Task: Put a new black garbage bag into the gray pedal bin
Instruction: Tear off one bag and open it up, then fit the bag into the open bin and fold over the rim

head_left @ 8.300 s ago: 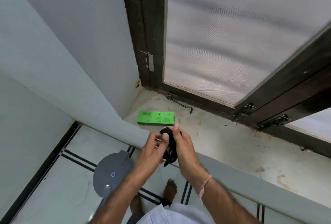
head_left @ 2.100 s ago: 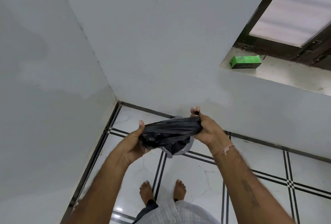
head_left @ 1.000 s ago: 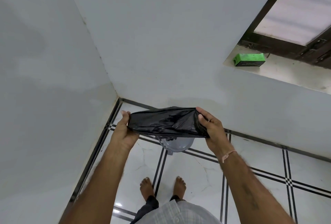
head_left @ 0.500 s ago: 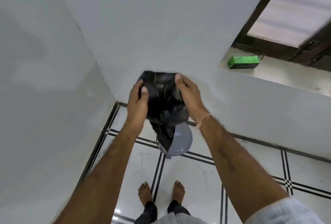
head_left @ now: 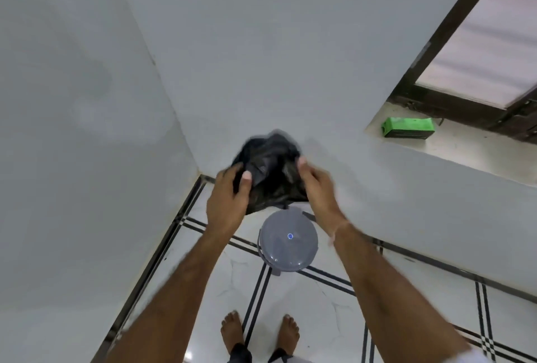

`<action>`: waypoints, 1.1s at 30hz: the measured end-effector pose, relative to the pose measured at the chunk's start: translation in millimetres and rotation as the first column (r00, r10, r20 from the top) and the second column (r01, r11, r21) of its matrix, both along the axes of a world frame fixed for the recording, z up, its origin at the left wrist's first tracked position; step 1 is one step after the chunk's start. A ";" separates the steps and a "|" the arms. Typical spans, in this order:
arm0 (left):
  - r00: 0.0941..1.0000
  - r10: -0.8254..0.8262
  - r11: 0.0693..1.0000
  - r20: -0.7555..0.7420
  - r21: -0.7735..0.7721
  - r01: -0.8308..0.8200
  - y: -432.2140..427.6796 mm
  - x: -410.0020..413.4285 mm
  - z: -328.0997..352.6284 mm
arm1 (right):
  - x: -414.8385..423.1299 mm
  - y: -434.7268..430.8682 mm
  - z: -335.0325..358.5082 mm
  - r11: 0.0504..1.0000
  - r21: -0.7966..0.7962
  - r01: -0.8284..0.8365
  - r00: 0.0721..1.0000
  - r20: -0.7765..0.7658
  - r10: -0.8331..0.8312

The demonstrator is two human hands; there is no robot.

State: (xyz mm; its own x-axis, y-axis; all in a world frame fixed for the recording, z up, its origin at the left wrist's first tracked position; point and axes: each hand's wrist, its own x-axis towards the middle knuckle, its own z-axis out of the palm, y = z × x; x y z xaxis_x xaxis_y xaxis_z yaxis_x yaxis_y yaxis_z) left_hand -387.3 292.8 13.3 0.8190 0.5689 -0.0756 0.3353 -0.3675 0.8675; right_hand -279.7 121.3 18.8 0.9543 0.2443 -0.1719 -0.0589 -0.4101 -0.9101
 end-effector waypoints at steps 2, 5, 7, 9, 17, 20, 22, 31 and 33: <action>0.991 0.020 0.968 -0.133 -0.246 -0.052 -3.1 -6.0 -13.1 | -4.3 -10.5 -27.6 0.980 -0.159 -0.120 0.952 -0.300 0.068; 0.984 0.155 0.761 -0.088 -0.625 -0.175 0.3 -15.4 -16.2 | -7.8 -12.6 -29.4 0.999 0.038 0.001 0.920 -0.392 0.014; 0.976 0.202 0.629 -0.083 -0.753 -0.194 11.5 -24.2 -15.4 | -8.5 -12.9 -25.6 0.983 0.160 0.091 0.891 -0.453 -0.009; 0.971 0.233 0.550 -0.057 -0.816 -0.180 22.0 -33.8 -17.9 | -13.7 -15.8 -21.5 0.956 0.247 0.156 0.869 -0.494 -0.014; 0.988 0.155 0.479 -0.017 -0.873 -0.090 32.0 -57.7 -24.7 | -75.0 -23.3 -29.2 0.907 0.321 0.274 0.856 -0.512 -0.078; 0.994 0.107 0.528 0.002 -0.848 -0.055 29.9 -67.3 -17.3 | -92.7 -20.9 -29.0 0.890 0.329 0.317 0.849 -0.516 -0.112; 0.997 0.069 0.554 0.023 -0.832 -0.019 32.7 -67.9 -18.0 | -97.6 -17.1 -26.1 0.870 0.370 0.326 0.853 -0.512 -0.102; 0.998 0.035 0.590 0.059 -0.807 0.027 41.1 -66.3 -15.2 | -89.5 1.6 -24.9 0.881 0.350 0.319 0.855 -0.508 -0.108; 0.998 0.055 0.591 0.036 -0.807 -0.003 43.9 -64.0 -19.6 | -87.7 5.2 -29.9 0.885 0.344 0.315 0.847 -0.522 -0.099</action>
State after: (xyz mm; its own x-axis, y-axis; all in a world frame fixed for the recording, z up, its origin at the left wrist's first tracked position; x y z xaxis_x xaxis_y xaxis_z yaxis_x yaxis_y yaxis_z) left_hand -451.4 336.7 -6.3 0.8204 0.3202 -0.4738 0.2788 0.4994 0.8203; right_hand -367.4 126.5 -11.1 0.8119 0.2004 -0.5484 -0.5686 0.0579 -0.8206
